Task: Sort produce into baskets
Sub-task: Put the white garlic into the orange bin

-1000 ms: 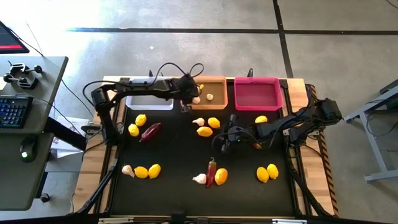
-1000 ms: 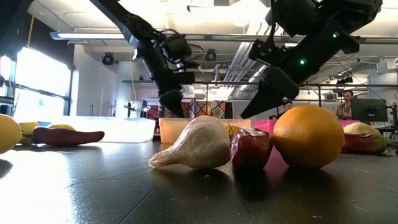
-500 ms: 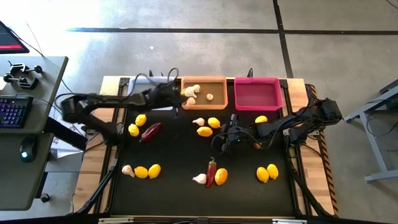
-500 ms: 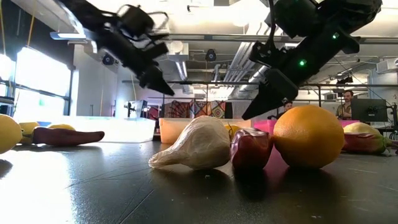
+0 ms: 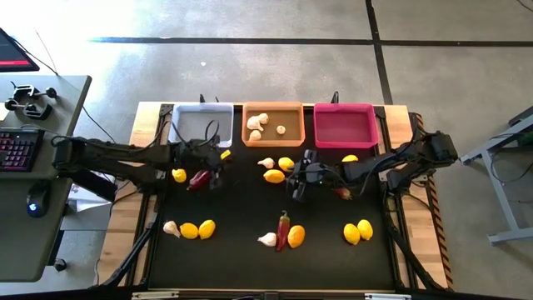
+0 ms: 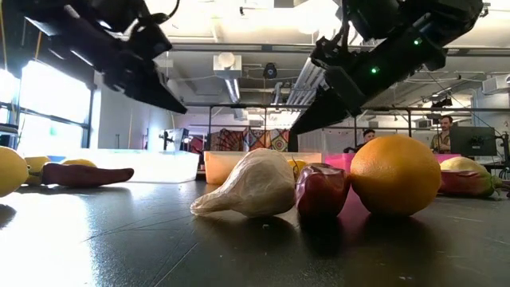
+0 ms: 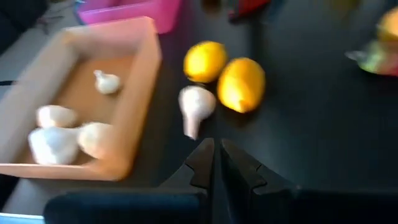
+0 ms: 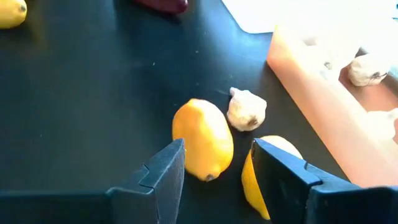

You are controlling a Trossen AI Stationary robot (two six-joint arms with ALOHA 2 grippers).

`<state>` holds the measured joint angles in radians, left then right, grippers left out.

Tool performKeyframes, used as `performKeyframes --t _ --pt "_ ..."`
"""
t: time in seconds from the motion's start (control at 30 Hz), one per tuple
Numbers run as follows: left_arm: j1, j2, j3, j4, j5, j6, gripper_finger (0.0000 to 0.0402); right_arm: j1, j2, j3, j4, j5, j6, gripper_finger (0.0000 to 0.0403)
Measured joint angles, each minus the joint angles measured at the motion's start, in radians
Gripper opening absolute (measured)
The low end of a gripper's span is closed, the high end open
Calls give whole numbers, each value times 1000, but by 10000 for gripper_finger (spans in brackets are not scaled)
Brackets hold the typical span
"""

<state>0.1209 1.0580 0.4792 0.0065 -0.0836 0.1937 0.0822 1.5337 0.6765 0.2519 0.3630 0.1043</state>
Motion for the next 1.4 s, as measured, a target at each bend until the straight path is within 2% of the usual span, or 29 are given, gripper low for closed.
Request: performKeyframes --t 0.17,0.33,0.57,0.73,0.97,1.13,1.4 --pt "-91 -17 -8 -66 17 -8 12 -30 0 12 1 -46 0 179" --pt "-196 -17 37 -187 161 -39 12 -43 0 17 20 -49 -35 179" --pt "-339 -13 219 -594 176 -245 2 -43 0 17 23 -49 -34 179" --pt "-374 12 303 -830 312 -421 1 -43 0 17 19 -49 -34 179" --pt "-414 112 311 -901 430 -525 4 -42 0 16 -8 -49 -16 179" --pt "-426 245 311 -970 499 -573 38 -42 0 16 -34 -49 -15 179" --pt "-476 387 311 -1112 521 -602 136 -42 -1 16 -37 -49 -15 179"
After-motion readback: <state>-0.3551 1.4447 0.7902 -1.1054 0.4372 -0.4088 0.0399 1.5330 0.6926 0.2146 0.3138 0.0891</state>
